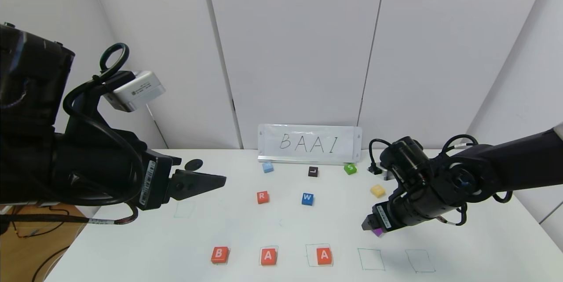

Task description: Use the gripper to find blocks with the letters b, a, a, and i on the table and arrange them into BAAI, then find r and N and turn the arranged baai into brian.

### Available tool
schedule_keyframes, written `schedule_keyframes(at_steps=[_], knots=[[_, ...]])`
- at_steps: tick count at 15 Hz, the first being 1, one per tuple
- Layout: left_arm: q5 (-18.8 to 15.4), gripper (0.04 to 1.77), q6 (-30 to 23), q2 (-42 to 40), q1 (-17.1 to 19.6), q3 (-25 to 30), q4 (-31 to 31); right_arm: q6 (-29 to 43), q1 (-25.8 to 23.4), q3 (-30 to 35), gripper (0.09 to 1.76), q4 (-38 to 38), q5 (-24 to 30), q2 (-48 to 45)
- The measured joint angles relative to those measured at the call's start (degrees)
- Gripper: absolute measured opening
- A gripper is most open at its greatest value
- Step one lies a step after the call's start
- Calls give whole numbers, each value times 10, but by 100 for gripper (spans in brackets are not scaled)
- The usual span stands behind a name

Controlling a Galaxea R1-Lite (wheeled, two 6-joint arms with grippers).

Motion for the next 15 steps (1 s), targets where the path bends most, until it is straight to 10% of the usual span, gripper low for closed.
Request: schedule_keyframes(at_steps=[9, 15], knots=[[1, 172, 0, 0, 1, 1, 0, -239, -59, 0, 170, -15, 78, 37], [1, 172, 0, 0, 1, 1, 0, -255, -56, -28, 170, -15, 64, 77]])
